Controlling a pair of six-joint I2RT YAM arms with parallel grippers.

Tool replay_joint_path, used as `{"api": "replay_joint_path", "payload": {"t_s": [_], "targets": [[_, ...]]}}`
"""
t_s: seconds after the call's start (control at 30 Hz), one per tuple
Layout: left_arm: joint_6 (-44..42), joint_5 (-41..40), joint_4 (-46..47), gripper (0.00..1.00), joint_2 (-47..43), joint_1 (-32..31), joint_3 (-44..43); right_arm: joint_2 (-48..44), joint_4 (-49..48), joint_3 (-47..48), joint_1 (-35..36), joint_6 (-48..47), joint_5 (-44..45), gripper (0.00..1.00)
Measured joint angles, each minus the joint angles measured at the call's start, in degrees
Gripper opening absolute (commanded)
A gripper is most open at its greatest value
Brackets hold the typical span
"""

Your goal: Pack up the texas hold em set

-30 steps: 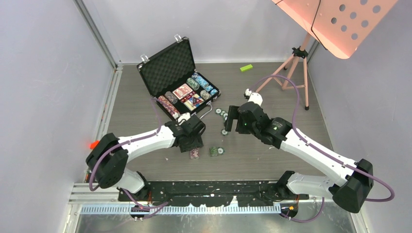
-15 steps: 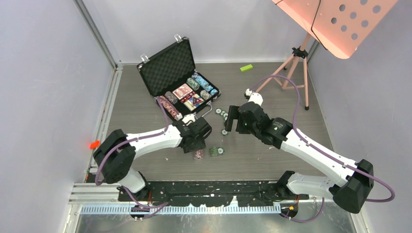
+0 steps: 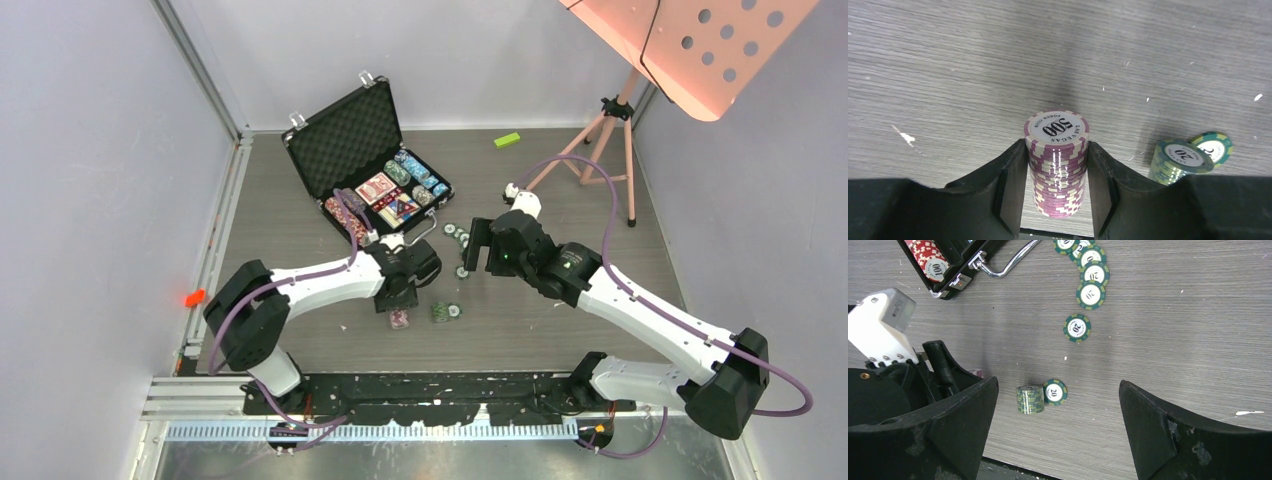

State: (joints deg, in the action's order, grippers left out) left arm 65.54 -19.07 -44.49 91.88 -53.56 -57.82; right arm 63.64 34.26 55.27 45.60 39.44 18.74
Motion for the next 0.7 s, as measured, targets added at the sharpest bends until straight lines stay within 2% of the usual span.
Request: {"api": "replay_joint_path", "payload": {"t_s": [0.2,0.4,0.6,0.7], "targets": [[0.0,-3.3,-5.6,0.22,0.0,1.8,-7.5,0.0,0.0,0.0,-0.1,0.0,0.0,0.97],[-0.6,-5.0,-6.8,0.18,0.0,8.3,-15.7,0.0,0.0,0.0,-0.1,0.0,0.0,0.97],[-1.4,-5.2,-5.9,0.08,0.0,13.9,-17.2,-0.6,-0.2,-0.6,-0.3,0.0,0.5,0.97],[-1.4,-4.3,-5.2,0.0,0.0,16.7,-17.2,-1.9,-0.1,-1.8,-0.4,0.0,0.9,0.97]]}}
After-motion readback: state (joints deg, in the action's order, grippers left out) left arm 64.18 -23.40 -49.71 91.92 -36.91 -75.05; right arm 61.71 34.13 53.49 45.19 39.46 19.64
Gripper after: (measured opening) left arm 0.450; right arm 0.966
